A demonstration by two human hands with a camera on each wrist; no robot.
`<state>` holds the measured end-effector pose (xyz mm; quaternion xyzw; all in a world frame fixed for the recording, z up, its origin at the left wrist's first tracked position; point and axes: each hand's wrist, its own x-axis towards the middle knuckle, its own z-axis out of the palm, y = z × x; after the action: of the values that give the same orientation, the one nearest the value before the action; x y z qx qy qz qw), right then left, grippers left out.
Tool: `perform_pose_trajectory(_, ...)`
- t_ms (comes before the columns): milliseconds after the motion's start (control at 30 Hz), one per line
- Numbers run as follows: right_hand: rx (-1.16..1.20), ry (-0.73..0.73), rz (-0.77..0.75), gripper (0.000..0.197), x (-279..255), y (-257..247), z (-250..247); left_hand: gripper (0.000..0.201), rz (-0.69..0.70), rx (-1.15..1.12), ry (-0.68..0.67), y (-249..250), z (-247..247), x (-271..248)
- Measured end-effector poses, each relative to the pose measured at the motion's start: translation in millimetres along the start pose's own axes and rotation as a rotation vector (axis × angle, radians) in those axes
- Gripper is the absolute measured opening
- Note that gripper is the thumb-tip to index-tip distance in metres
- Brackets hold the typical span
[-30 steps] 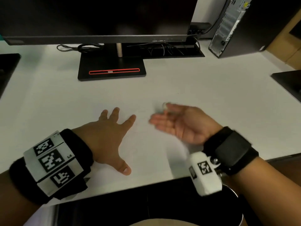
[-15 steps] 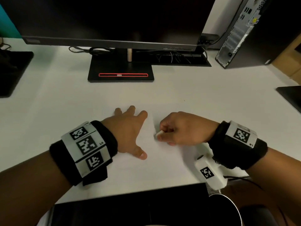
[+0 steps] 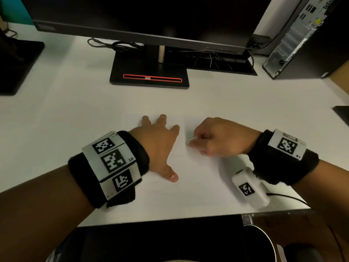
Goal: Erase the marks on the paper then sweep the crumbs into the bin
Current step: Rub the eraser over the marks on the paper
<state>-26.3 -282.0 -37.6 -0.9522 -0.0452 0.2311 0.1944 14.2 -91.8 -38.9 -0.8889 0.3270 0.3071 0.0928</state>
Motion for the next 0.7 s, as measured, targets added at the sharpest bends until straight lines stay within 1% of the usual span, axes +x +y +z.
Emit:
perform_pose_trajectory(100,-0.012,-0.148,-0.05,0.043,-7,-8,12,0.123,0.002,0.002,0.006,0,0,0)
perform_pose_trajectory(133,0.007,-0.139,-0.033,0.044,-5,-6,9,0.124,0.004,0.007,0.008,0,0,0)
perform_pose_trajectory(200,0.043,-0.042,0.019,0.045,0,4,0,0.125,0.005,0.014,0.003,0,1,0)
perform_pose_trajectory(233,0.046,-0.003,0.029,0.045,1,6,-3,0.125,0.005,0.017,0.001,0,1,0)
perform_pose_trajectory(267,0.039,0.003,0.022,0.044,1,6,-2,0.125,0.005,0.02,0.003,1,1,0)
perform_pose_trajectory(333,0.014,-0.067,-0.026,0.044,-3,-2,5,0.125,0.002,0.019,0.005,0,0,1)
perform_pose_trajectory(400,0.035,-0.14,-0.025,0.044,-3,-6,8,0.125,0.001,0.019,0.004,0,1,1)
perform_pose_trajectory(433,0.061,-0.122,0.004,0.045,0,-2,4,0.125,0.002,0.023,0.006,0,1,1)
perform_pose_trajectory(500,0.082,-0.027,0.057,0.045,5,6,-7,0.125,0.006,0.035,0.011,0,1,1)
perform_pose_trajectory(533,0.066,0.006,0.053,0.045,6,7,-8,0.125,0.005,0.037,0.012,0,1,1)
perform_pose_trajectory(567,0.037,0.009,0.035,0.044,5,5,-7,0.125,0.003,0.037,0.013,0,1,1)
perform_pose_trajectory(633,-0.028,-0.053,-0.032,0.043,2,-4,3,0.126,0.003,0.035,0.015,0,1,1)
perform_pose_trajectory(700,-0.015,-0.1,-0.038,0.044,2,-7,5,0.126,0.005,0.042,0.016,0,1,2)
